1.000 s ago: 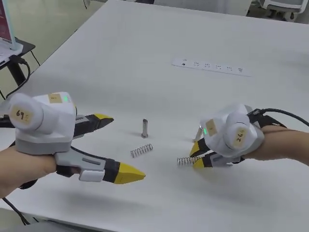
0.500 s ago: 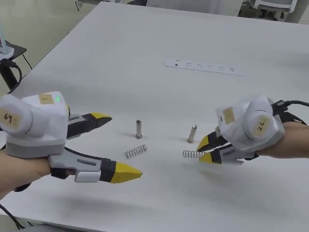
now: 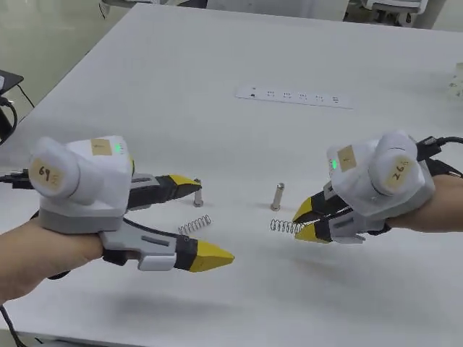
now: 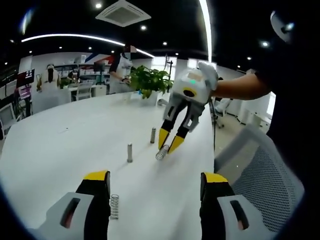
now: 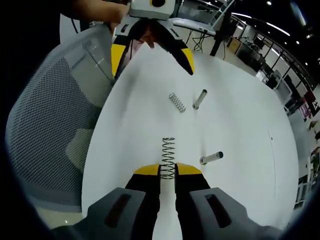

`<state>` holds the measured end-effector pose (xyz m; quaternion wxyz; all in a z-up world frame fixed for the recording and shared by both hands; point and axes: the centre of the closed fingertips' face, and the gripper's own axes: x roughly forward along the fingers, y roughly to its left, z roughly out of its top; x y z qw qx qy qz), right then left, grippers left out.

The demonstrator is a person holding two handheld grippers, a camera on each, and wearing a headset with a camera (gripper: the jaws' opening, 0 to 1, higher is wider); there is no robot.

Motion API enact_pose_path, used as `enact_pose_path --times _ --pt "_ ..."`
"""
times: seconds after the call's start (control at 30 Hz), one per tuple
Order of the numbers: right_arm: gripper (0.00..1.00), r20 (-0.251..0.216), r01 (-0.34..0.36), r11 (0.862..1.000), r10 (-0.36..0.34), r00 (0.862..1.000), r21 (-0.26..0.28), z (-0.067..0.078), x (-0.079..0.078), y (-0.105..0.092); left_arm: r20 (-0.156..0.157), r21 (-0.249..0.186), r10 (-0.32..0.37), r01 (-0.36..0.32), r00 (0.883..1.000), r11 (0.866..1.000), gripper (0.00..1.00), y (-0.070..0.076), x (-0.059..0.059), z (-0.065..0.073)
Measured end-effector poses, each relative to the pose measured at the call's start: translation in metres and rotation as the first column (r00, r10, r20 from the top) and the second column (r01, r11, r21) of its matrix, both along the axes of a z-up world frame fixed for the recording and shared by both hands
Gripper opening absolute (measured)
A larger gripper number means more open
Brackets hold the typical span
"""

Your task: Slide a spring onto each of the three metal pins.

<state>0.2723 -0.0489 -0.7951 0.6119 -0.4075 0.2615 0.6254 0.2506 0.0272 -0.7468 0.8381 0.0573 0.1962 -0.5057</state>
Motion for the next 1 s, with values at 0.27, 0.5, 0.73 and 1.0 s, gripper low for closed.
enact_pose_path --times 0.27,0.5,0.73,1.0 --pt "0.08 -0.005 -0.02 1.0 0.02 1.0 -0.007 0.012 -0.01 0.001 -0.008 0.019 -0.079 0.079 0.997 0.997 0.6 -0.031 0.009 -0.012" --pt "0.08 -0.02 -0.002 1.0 0.002 1.0 0.004 0.018 -0.012 0.004 0.003 0.013 -0.099 0.099 0.995 0.995 0.5 -0.049 0.014 -0.013" --pt "0.08 -0.045 0.011 1.0 -0.011 0.999 -0.008 0.015 -0.017 0.003 0.014 0.004 -0.117 0.116 0.993 0.993 0.4 -0.062 0.017 -0.015" --pt "0.08 -0.054 0.002 1.0 -0.002 0.999 -0.008 0.017 -0.02 0.006 0.019 0.004 -0.149 0.149 0.989 0.989 0.27 -0.07 0.015 -0.017"
